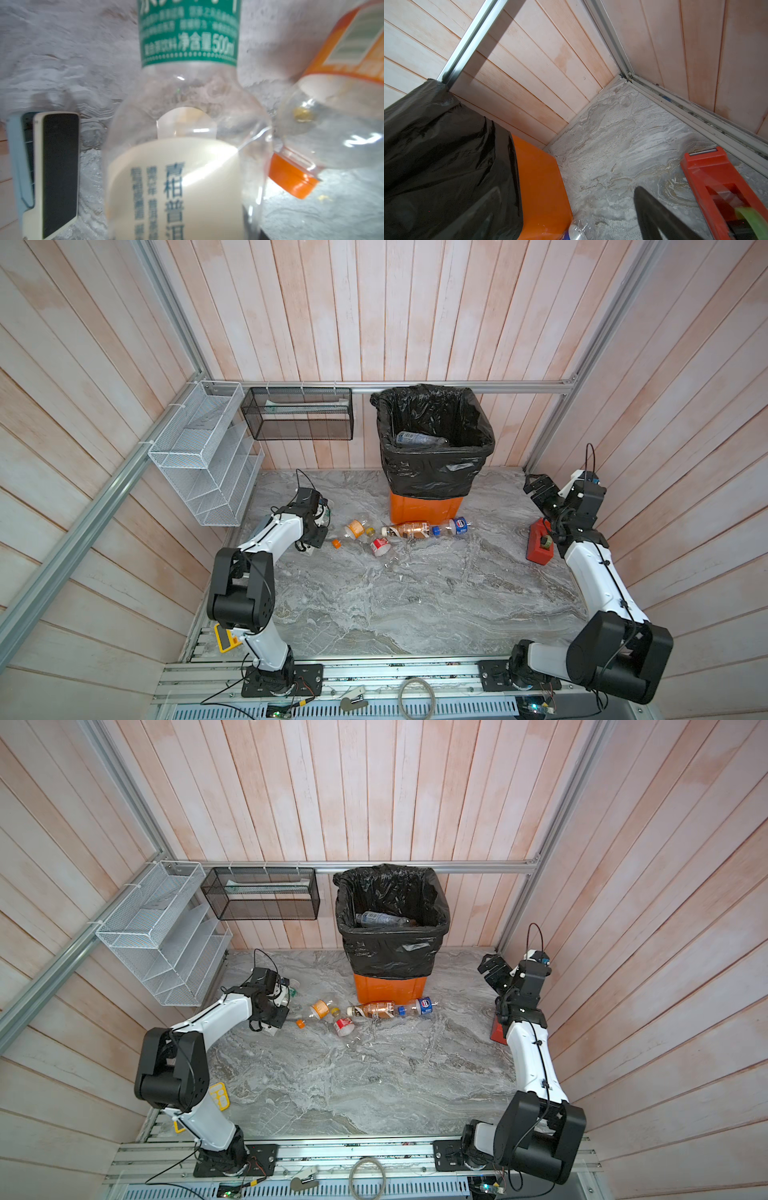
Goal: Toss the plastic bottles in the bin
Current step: 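Grasp the clear green-labelled water bottle with the left gripper, then lift the water bottle with the left gripper and drop it into the bin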
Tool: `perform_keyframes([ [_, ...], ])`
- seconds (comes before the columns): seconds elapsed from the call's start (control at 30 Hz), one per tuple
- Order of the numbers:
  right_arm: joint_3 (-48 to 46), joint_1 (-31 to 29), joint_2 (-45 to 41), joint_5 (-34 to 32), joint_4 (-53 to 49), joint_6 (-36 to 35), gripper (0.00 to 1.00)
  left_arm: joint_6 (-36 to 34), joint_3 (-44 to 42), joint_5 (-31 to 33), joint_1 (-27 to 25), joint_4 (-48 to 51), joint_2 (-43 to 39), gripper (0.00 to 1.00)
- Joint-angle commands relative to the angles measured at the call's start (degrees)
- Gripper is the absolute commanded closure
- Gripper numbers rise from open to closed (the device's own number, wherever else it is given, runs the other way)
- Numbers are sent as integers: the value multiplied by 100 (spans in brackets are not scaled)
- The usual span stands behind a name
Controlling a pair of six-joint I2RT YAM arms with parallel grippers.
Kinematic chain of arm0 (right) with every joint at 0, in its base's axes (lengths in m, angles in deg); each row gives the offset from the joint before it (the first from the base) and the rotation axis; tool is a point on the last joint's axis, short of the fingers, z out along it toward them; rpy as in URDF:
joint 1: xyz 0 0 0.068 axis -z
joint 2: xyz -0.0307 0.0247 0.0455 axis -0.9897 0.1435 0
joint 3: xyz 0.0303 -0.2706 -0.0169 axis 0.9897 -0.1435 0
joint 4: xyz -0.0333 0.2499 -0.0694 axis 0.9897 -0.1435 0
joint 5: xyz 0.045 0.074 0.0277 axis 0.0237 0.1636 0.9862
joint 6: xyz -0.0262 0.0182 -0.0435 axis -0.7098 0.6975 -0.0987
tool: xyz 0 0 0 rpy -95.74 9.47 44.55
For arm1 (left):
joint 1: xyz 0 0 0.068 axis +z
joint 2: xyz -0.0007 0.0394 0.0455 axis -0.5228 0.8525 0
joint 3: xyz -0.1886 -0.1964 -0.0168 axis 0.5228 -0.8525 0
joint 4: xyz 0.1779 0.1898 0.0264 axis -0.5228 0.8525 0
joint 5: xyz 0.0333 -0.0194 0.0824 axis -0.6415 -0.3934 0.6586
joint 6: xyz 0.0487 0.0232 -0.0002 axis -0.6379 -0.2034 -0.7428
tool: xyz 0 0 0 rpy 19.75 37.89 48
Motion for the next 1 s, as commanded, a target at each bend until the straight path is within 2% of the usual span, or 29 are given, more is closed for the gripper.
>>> perform_keyframes([
  [0.0,-82,31,34,95,110,1,1,428,193,-429,209,-288,-602,49],
  [0.2,-296,38,13,84,112,-44,1,909,228,-1022,423,-1074,-1781,49],
  [0.4,-689,37,-123,55,224,-19,1,1623,284,-1735,431,-2457,-2665,49],
  [0.57,-903,40,-289,117,358,9,1,2568,423,-2247,312,-4086,-2752,50],
  [0.7,-1003,40,-422,182,425,18,1,2930,861,-2206,-274,-5258,-2215,51],
  [0.77,-1052,40,-471,245,460,47,1,2960,1705,-2278,-682,-5211,-1521,51],
  [0.83,-1100,40,-506,352,520,87,2,3012,2901,-2533,-1055,-4672,-630,51],
  [0.9,-1119,41,-522,463,491,81,3,2923,4922,-2763,-1433,-3198,599,49],
  [0.97,-1128,40,-565,470,400,36,3,2788,7803,-2727,-1755,-1222,2196,42],
])
